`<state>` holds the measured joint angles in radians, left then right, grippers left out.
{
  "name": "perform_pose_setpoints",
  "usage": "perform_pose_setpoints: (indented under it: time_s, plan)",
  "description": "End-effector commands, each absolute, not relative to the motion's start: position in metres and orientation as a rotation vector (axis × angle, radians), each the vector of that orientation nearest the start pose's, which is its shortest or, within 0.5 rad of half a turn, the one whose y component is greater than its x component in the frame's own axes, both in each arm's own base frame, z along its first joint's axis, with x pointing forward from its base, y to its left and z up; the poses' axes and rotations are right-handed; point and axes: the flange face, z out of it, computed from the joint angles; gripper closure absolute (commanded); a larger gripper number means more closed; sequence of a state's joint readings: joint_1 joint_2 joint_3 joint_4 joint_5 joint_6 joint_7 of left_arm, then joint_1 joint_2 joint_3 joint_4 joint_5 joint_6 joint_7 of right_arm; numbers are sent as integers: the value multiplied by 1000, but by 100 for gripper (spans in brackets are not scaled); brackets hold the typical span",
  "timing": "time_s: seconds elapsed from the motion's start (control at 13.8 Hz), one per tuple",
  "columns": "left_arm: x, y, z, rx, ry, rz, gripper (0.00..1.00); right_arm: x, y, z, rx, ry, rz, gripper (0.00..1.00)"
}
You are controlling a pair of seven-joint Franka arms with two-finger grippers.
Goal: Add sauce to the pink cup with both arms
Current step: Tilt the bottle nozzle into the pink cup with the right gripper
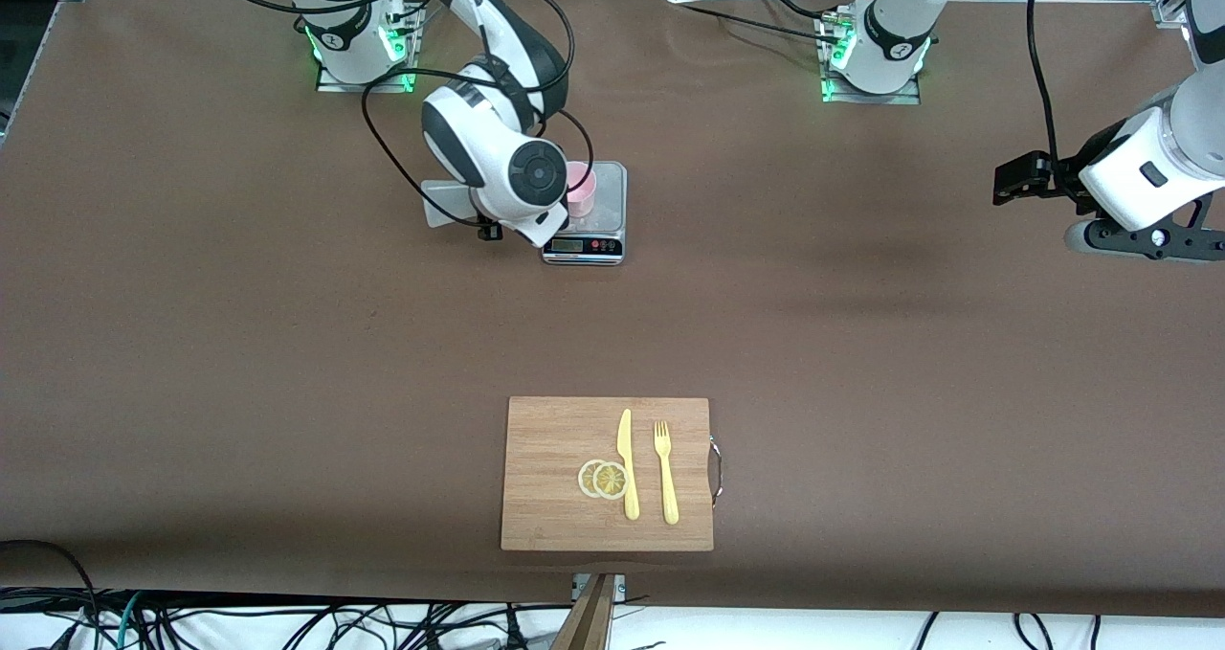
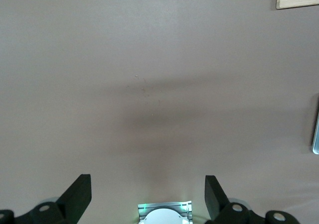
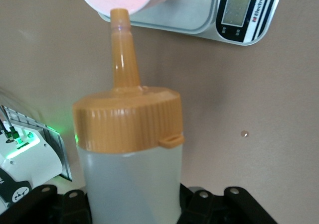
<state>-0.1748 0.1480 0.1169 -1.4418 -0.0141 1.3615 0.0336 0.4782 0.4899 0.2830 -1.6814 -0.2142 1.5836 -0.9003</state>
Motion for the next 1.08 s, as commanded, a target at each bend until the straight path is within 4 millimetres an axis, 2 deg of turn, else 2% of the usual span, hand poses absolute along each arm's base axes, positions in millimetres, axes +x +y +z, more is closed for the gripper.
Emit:
perform_pose_setpoints:
  time_s: [0.0, 0.29, 0.65, 1.01]
  plan:
    - [577, -36, 590, -3095, 182, 357, 0, 443, 404, 292, 1883, 2202, -890, 100]
    - [578, -36, 587, -3096, 182, 364, 0, 427, 422, 284, 1842, 2147, -869, 100]
    - [578, -36, 587, -3097, 182, 364, 0, 414, 430, 291, 1732, 2138, -891, 100]
    - [578, -37, 587, -3097, 185, 364, 0, 406, 436, 294, 1708, 2104, -901, 100]
